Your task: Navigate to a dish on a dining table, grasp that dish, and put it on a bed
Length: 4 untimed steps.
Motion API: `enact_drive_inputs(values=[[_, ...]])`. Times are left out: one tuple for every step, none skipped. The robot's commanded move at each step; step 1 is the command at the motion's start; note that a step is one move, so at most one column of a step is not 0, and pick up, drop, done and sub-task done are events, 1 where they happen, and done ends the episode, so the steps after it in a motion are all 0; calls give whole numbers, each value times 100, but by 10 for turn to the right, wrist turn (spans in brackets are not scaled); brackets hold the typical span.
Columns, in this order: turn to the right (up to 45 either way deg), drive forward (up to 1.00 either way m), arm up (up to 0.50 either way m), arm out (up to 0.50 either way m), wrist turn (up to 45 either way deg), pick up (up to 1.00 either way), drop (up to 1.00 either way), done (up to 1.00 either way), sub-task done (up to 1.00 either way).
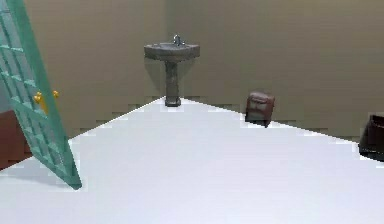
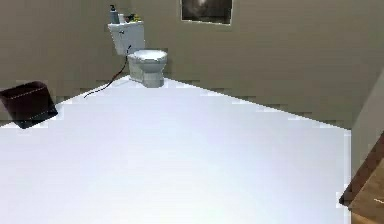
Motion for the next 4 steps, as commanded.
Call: enact_drive_inputs(values=[[-450,0,0,0,0,0,0,0,0],[-30,0,0,0,0,0,0,0,0],[0,100,0,0,0,0,0,0,0],[0,100,0,0,0,0,0,0,0]])
